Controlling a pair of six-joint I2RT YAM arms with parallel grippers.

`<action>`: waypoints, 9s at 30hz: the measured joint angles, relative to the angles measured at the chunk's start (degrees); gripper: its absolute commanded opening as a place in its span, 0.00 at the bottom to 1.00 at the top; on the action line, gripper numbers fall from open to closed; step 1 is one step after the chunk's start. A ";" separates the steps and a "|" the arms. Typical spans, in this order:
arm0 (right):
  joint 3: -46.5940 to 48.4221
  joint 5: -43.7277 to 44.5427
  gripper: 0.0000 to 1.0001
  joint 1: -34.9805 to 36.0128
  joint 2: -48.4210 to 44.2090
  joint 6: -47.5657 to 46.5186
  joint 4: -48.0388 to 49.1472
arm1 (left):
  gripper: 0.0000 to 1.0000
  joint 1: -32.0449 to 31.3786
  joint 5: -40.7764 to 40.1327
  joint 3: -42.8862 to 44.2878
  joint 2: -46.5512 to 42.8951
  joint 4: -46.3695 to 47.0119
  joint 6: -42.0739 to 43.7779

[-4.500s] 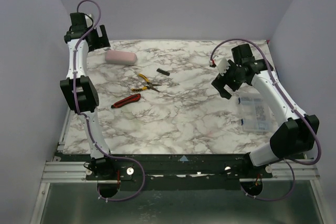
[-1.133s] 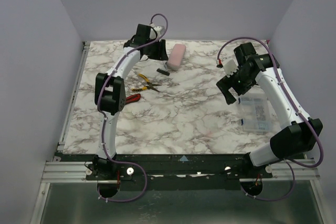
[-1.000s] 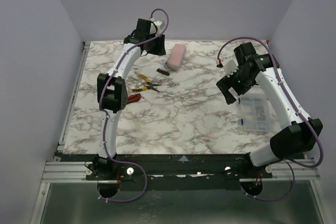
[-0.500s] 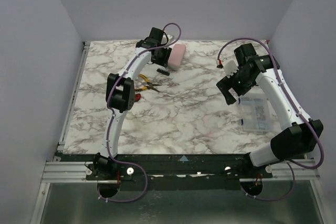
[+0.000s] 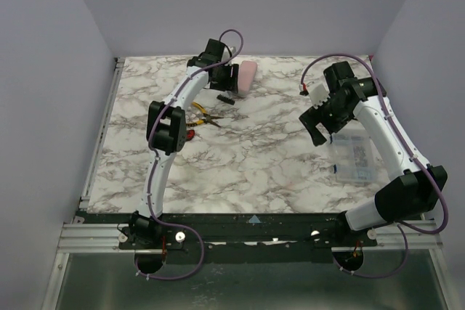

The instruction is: Open the umbrella

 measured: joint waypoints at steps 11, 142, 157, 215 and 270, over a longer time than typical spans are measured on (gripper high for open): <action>-1.57 0.00 0.99 0.00 -0.70 0.59 0.57 | 0.75 4.33 8.13 -4.70 -4.52 17.25 -11.15; -7.63 -28.06 0.49 0.17 22.18 -2.16 29.77 | 0.50 -0.79 29.66 -42.91 -28.55 16.35 -4.11; -18.51 -34.99 0.61 9.53 18.01 -0.57 36.79 | 0.66 -5.11 31.50 -37.20 -18.82 17.55 -5.86; -1.40 -32.35 0.45 -0.48 30.82 -15.32 18.25 | 0.25 -30.67 8.17 -102.42 -55.36 63.01 26.91; -16.41 -34.93 0.94 2.69 9.05 -64.43 13.20 | 0.38 -25.24 15.54 -98.23 -52.11 61.83 39.65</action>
